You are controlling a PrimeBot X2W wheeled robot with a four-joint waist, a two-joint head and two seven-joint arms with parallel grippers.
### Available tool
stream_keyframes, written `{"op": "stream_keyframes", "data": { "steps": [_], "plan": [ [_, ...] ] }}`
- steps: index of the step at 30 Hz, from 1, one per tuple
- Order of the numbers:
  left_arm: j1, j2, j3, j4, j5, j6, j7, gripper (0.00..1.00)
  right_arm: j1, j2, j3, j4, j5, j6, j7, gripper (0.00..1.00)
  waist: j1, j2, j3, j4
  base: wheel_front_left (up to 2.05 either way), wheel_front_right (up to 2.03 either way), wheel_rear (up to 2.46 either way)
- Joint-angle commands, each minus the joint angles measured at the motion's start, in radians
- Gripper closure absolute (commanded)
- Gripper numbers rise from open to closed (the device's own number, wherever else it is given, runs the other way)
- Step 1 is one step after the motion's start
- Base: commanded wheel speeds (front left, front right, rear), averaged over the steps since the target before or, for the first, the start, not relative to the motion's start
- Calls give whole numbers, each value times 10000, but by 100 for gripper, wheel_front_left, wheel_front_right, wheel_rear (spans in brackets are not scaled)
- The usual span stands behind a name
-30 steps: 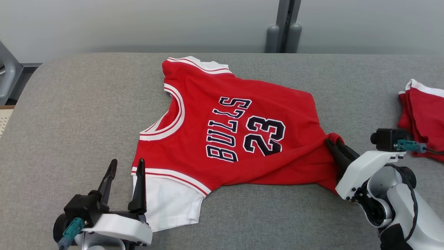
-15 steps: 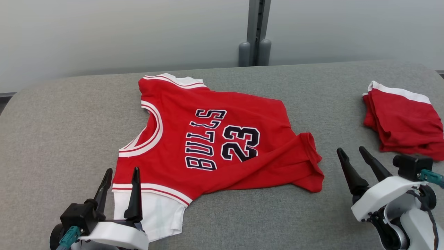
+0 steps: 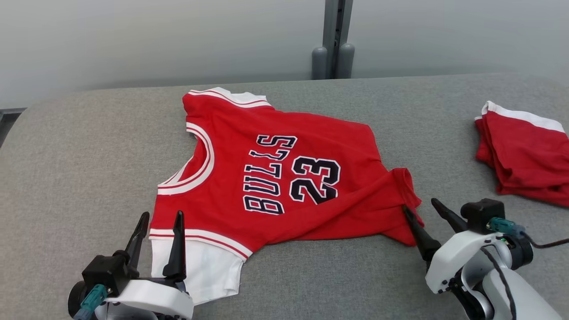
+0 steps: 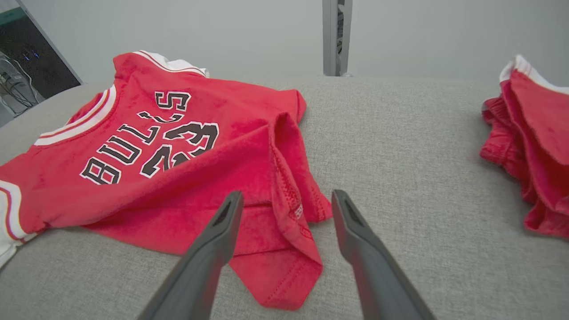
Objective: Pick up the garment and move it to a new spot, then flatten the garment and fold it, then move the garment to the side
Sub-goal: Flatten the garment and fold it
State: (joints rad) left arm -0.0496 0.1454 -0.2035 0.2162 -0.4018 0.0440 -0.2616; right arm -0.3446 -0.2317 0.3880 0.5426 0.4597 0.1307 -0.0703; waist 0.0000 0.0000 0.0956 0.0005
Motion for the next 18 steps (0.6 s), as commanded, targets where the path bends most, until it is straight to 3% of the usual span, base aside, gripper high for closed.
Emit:
{"op": "stream_keyframes", "data": {
  "steps": [1,12,13,15,18],
  "plan": [
    [-139,37,38,39,47,-61,-44,0,-110,-11,12,167,-213,3,70,0,0,0,63,131,0,0,0],
    [-220,-104,181,179,120,-168,-44,0,-706,595,-658,2127,-1658,1,17,0,0,0,118,438,0,0,0],
    [-224,-112,195,190,131,-165,-44,0,-743,624,-722,2227,-1735,1,-49,51,0,0,116,431,0,0,0],
    [-219,-108,240,207,163,-169,-44,0,-795,677,-837,2366,-1877,1,-211,100,0,0,114,402,0,0,0],
    [-175,-90,308,210,204,-194,-44,0,-820,809,-901,2483,-2016,1,-395,100,0,0,100,323,0,0,0]
  ]
}}
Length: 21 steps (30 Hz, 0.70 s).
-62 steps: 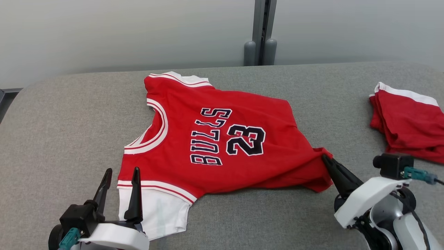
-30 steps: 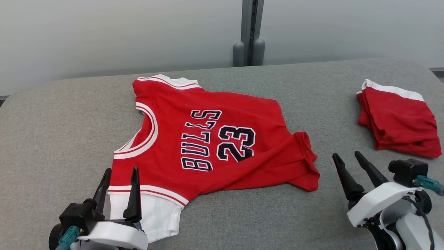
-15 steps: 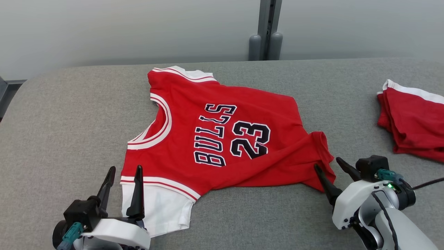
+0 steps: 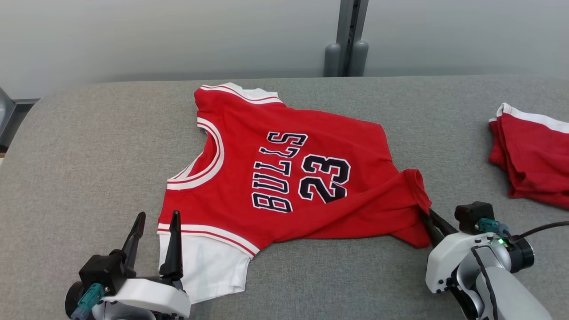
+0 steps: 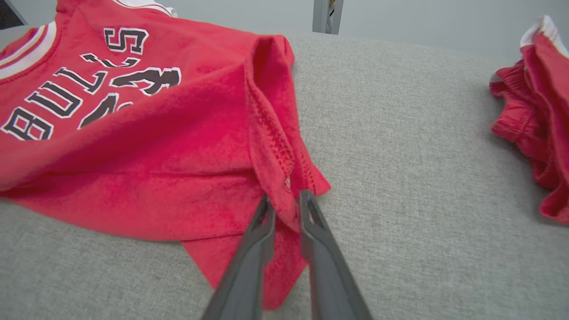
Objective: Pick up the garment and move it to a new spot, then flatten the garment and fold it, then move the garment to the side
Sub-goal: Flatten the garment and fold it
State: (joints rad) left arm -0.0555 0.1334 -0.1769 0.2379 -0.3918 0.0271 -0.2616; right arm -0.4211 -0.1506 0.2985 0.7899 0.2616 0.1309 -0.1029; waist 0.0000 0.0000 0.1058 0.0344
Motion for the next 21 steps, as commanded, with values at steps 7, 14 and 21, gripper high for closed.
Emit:
{"op": "stream_keyframes", "data": {
  "steps": [7,14,21],
  "plan": [
    [-107,3,88,51,146,-82,-44,0,-150,46,-35,94,-46,-1,-393,100,0,0,-45,-260,0,0,0],
    [34,46,171,109,170,-113,-44,0,229,-94,293,-637,927,-1,-152,100,0,0,-217,-490,0,0,0],
    [271,118,258,102,190,-73,-44,0,1269,-1881,1558,-3361,3557,-1,2310,100,0,0,-424,-915,0,0,0]
  ]
}}
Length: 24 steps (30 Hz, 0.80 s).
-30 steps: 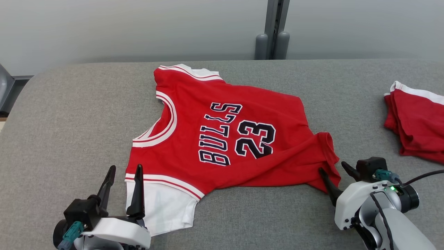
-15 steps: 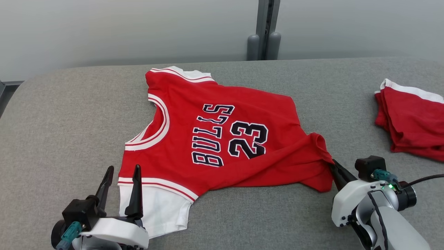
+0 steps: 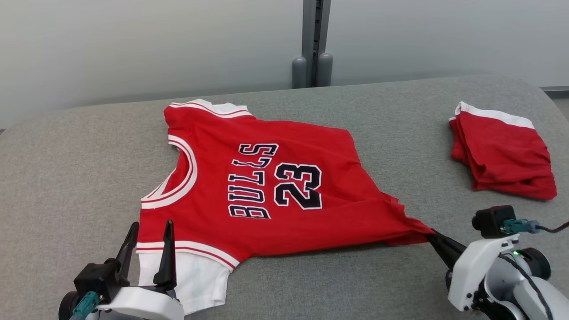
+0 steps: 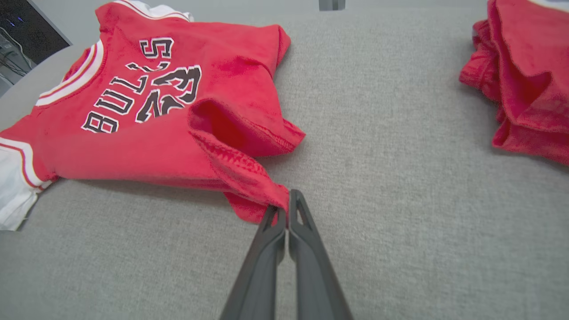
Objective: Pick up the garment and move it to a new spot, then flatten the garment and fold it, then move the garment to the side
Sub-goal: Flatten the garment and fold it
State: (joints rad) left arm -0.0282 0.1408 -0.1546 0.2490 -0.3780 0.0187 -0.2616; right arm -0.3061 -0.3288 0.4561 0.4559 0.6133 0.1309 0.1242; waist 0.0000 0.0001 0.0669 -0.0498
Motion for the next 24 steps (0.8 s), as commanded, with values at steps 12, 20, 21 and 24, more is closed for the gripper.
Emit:
{"op": "stream_keyframes", "data": {
  "steps": [12,20,21,24],
  "plan": [
    [-39,72,-28,52,40,15,-44,0,2363,-1445,-688,-2457,3504,1,3954,100,0,-1,-20,-334,0,0,0],
    [-138,96,-135,144,18,-43,-44,0,2380,-768,-1190,-1596,2557,-1,3915,44,0,-1,-43,-138,0,0,0],
    [-126,117,-140,144,17,-33,-44,0,2371,-695,-1292,-1473,2344,1,3823,0,0,-1,-51,-117,0,0,0],
    [-75,158,-142,138,-2,7,-34,0,2243,-647,-1649,-1315,1664,1,3504,0,0,-1,-73,-71,0,0,0]
  ]
}}
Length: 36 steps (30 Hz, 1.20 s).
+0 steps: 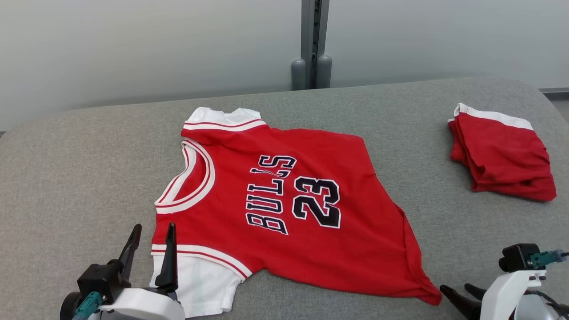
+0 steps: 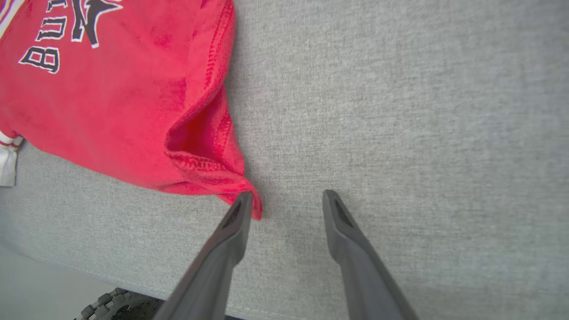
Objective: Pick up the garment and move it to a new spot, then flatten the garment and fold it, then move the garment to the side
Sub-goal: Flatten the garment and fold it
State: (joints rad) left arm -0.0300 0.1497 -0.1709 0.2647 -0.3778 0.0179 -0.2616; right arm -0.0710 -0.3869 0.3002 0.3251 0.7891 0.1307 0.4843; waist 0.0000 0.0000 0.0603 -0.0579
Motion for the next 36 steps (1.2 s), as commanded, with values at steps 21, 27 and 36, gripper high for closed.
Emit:
{"op": "stream_keyframes", "data": {
  "steps": [21,27,36],
  "plan": [
    [233,648,608,-1345,57,731,-5,0,-676,1493,-1635,-3190,-2681,3,-5399,0,0,0,-435,41,0,0,0],
    [448,435,966,-1751,-251,710,-33,0,-552,1815,-946,-2246,-3316,3,-6800,0,0,0,-562,233,0,0,0],
    [890,83,895,-1775,394,365,-40,0,-313,2179,-815,-1032,-3912,3,-7447,0,0,0,-661,424,0,0,0]
  ]
}}
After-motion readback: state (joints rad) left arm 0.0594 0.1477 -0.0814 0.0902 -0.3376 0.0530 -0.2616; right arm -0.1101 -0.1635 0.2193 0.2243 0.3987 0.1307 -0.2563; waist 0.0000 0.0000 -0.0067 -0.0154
